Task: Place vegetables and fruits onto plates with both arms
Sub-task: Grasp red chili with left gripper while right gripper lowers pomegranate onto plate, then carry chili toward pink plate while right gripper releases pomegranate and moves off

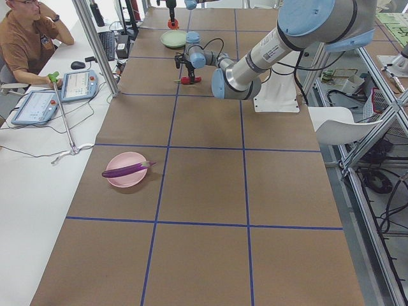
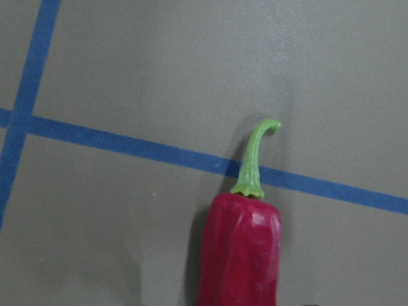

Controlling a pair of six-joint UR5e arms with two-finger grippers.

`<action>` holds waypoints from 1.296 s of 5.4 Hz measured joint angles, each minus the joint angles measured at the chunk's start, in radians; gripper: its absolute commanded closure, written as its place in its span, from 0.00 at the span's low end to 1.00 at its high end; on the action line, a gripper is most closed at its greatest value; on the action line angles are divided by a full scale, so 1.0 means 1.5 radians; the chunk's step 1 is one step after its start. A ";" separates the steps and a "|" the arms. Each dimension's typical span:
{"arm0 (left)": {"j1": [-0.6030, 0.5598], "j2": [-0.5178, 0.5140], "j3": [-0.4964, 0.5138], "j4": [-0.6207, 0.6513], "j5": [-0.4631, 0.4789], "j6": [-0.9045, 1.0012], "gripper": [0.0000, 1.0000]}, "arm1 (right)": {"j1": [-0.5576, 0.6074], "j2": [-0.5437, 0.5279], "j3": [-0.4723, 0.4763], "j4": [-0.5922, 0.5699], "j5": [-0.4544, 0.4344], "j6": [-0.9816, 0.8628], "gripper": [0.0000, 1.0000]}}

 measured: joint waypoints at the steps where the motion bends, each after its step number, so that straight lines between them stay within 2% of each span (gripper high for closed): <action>1: 0.002 -0.002 -0.001 0.000 0.000 0.000 1.00 | 0.000 0.001 -0.010 0.006 -0.004 -0.004 1.00; 3: -0.013 -0.013 -0.017 0.009 -0.011 0.001 1.00 | -0.003 0.001 -0.062 0.058 -0.009 -0.005 1.00; 4: -0.042 -0.028 -0.030 0.037 -0.050 0.001 1.00 | -0.009 0.000 -0.074 0.067 -0.015 -0.005 1.00; 5: -0.069 -0.040 -0.040 0.066 -0.089 0.001 1.00 | -0.020 -0.002 -0.079 0.070 -0.032 -0.004 0.79; 6: -0.087 -0.044 -0.048 0.085 -0.109 0.001 1.00 | -0.031 -0.005 -0.084 0.071 -0.049 -0.004 0.33; 7: -0.106 -0.045 -0.060 0.107 -0.140 0.004 1.00 | -0.037 -0.007 -0.086 0.073 -0.061 -0.003 0.00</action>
